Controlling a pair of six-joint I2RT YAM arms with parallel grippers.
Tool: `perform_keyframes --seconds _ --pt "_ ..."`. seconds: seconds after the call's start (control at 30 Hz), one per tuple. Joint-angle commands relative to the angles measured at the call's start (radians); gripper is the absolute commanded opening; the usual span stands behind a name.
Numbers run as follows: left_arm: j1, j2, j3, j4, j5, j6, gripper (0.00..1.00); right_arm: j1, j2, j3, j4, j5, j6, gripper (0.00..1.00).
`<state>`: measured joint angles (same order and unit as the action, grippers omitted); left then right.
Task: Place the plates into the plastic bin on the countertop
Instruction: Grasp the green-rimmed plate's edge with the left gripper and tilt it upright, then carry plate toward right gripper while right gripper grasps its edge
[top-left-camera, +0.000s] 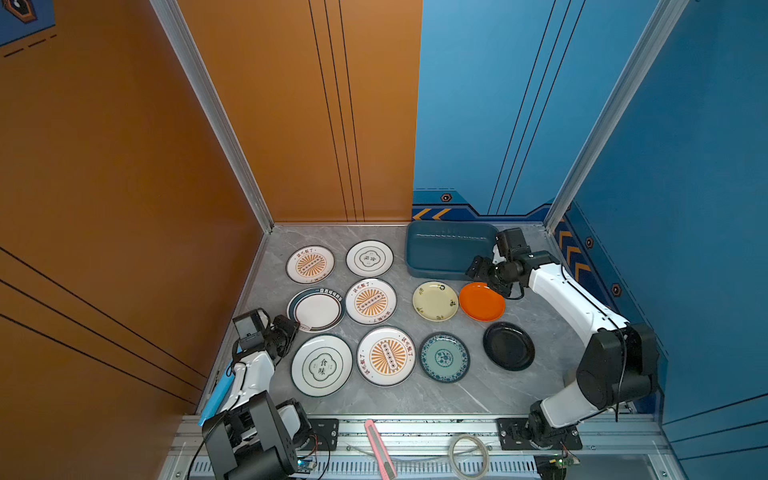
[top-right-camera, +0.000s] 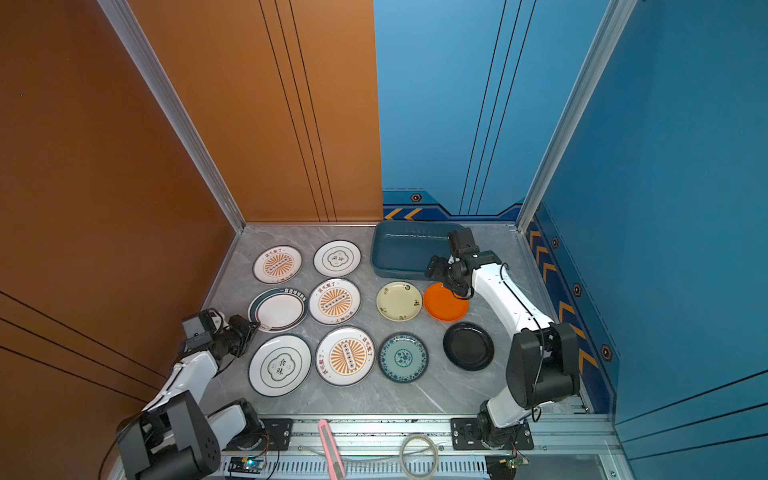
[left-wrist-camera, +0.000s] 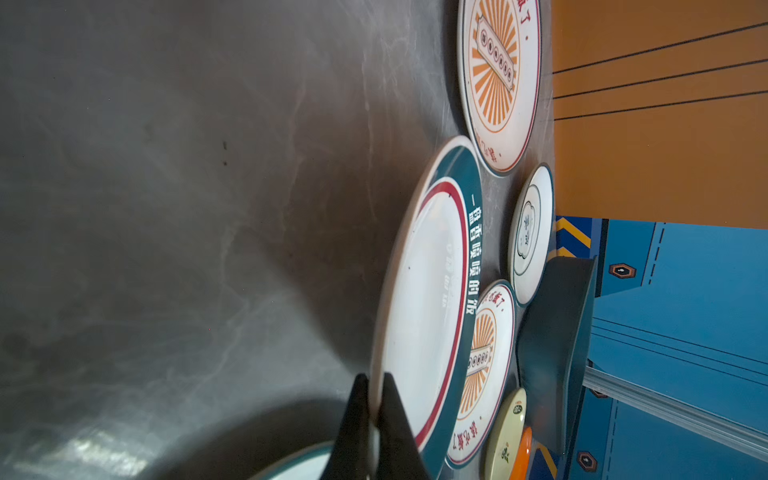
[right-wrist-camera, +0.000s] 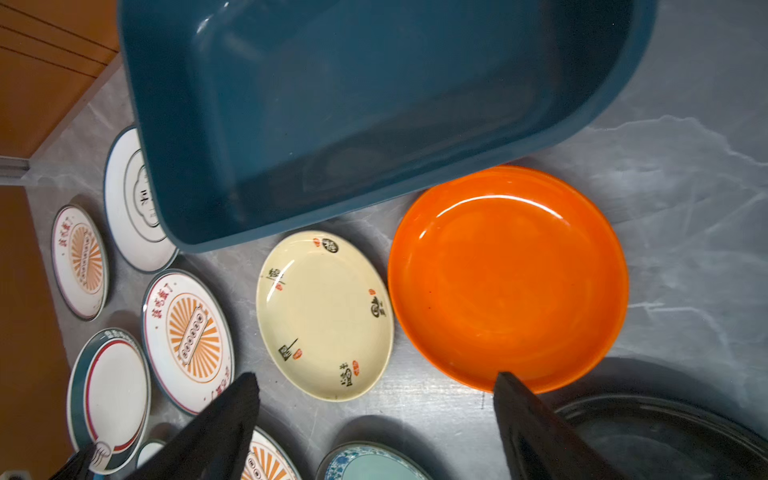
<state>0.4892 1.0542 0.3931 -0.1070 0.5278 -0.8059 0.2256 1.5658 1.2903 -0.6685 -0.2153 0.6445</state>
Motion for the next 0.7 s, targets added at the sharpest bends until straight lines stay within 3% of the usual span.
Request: perform_keyframes --seconds 0.0,0.17,0.37,0.67 --pt "-0.017 -0.082 0.024 -0.03 0.008 -0.082 0.0 0.026 0.009 0.041 0.054 -0.09 0.006 0.9" --pt "-0.019 -0.173 0.065 -0.052 0.002 -0.155 0.0 0.069 0.016 0.077 0.14 -0.224 0.036 0.9" --pt "-0.089 -0.146 0.167 -0.054 0.041 -0.188 0.0 0.122 0.081 0.136 0.231 -0.388 0.085 0.9" --pt "-0.424 0.02 0.308 0.102 0.01 -0.256 0.0 0.171 0.242 0.272 0.328 -0.566 0.15 0.87"
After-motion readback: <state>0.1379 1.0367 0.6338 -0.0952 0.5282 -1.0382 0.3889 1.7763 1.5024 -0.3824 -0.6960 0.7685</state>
